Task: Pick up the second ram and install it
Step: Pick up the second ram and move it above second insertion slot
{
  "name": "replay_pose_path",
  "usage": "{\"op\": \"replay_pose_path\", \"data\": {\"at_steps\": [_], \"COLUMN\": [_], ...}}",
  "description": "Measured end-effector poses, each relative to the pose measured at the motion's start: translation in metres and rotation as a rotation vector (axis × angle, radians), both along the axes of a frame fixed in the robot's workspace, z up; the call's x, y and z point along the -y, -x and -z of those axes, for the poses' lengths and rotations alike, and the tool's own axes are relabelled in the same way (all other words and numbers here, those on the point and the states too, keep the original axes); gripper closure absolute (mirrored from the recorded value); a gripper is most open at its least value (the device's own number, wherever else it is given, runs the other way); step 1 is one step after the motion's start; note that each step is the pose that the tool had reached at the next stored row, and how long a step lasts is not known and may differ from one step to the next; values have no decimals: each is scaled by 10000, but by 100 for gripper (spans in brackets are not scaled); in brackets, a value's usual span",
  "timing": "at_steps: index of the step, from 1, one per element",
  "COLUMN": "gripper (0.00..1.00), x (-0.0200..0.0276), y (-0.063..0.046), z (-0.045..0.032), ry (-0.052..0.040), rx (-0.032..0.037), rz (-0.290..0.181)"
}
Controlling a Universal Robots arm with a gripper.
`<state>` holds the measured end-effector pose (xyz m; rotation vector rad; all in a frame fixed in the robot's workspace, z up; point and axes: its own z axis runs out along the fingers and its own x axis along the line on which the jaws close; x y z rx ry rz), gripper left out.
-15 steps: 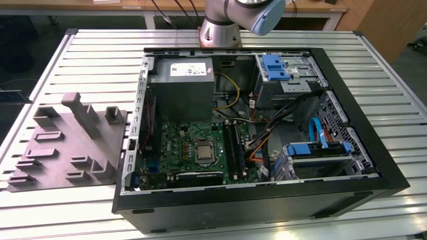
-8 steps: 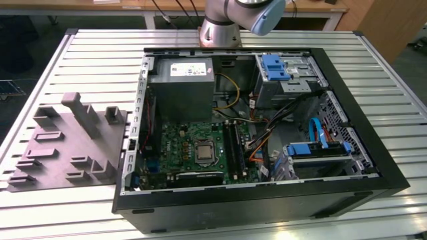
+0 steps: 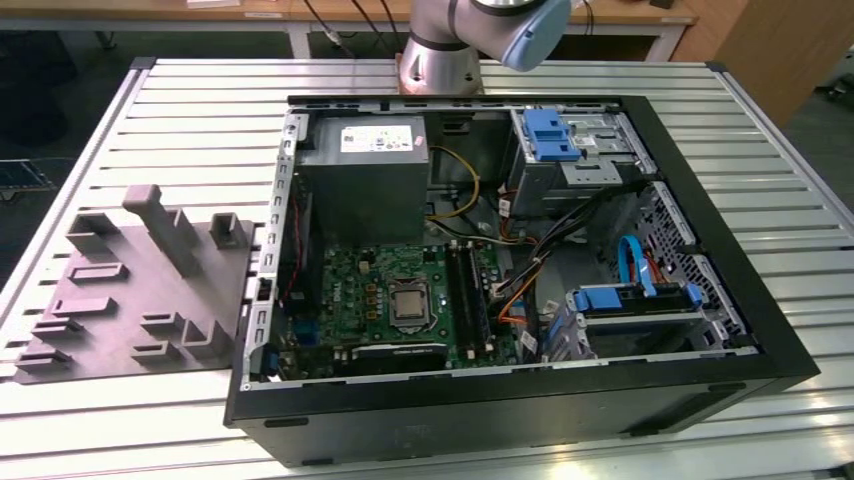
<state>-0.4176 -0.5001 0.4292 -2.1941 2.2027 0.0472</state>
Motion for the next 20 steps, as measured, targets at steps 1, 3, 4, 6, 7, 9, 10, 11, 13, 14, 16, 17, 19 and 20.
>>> {"op": "replay_pose_path", "data": {"at_steps": [1,3,4,6,7,9,10,11,13,14,16,17,19,20], "gripper": [89,89,89,89,89,89,89,89,89,89,89,89,89,89], "x": [0,0,0,0,0,0,0,0,0,0,0,0,0,0], "y": [-21,-69,-94,-146,-170,-225,-253,-284,-343,-371,-428,-458,-518,-548], "z": [0,-1,0,0,0,0,0,0,2,2,4,4,5,6], "ry": [1,1,1,0,0,0,0,0,0,0,0,0,0,0], "rx": [-1,-1,-1,0,0,-1,0,0,0,-1,0,0,-1,0], "rz": [0,0,1,0,0,0,1,1,0,0,1,1,1,0]}}
